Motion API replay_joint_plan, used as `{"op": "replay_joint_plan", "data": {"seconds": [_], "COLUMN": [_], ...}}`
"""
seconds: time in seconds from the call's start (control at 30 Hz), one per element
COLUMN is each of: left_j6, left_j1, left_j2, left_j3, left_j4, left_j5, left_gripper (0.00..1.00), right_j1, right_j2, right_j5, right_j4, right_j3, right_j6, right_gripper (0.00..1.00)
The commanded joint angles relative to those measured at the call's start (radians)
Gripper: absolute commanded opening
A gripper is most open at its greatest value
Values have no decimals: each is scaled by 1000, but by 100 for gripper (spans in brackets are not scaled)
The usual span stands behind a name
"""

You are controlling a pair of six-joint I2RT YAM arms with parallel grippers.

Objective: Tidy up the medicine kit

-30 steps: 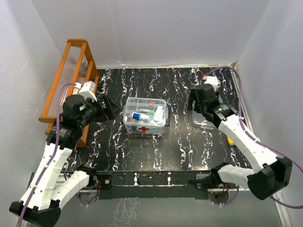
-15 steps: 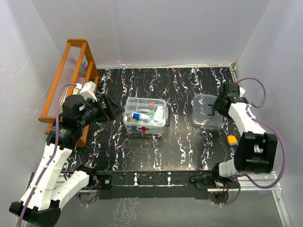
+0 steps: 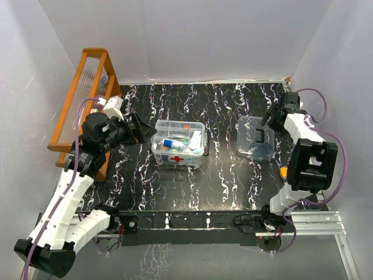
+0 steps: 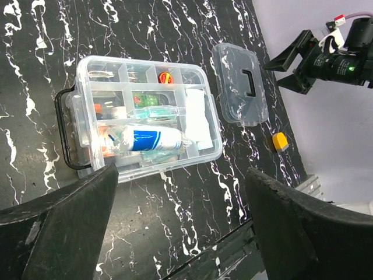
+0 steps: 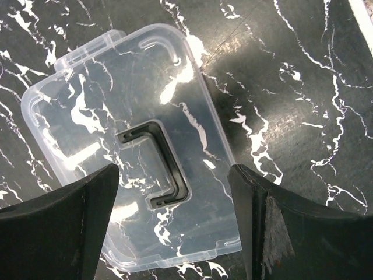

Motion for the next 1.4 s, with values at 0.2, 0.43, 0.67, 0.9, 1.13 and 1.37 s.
{"op": "replay_joint_plan", "data": {"seconds": [0.2, 0.43, 0.67, 0.9, 1.13, 1.37], "left_j6": [2, -8, -4, 2, 1, 10], "left_j1": [-1, 0, 0, -1, -2, 0], "left_j2": [9, 4, -10, -9, 5, 20], "left_j3": [18, 0, -8, 0, -12, -9], "left_j4": [63, 77, 76, 66, 77, 68], "left_j5": [-8, -22, 3, -10, -13, -20], "left_gripper": [89, 89, 89, 89, 89, 89], "right_j1": [-30, -32, -32, -30, 93, 119], "right_j2": [72, 125, 130, 114, 71, 73], "right_j5": [-7, -38, -59, -228, -128, -27], "right_j4": [50, 35, 24, 36, 18, -5], "right_j3": [36, 29, 8, -20, -82, -57], "right_j6": [15, 13, -15, 9, 30, 25], "right_gripper": [78, 68, 64, 69, 69, 66]}}
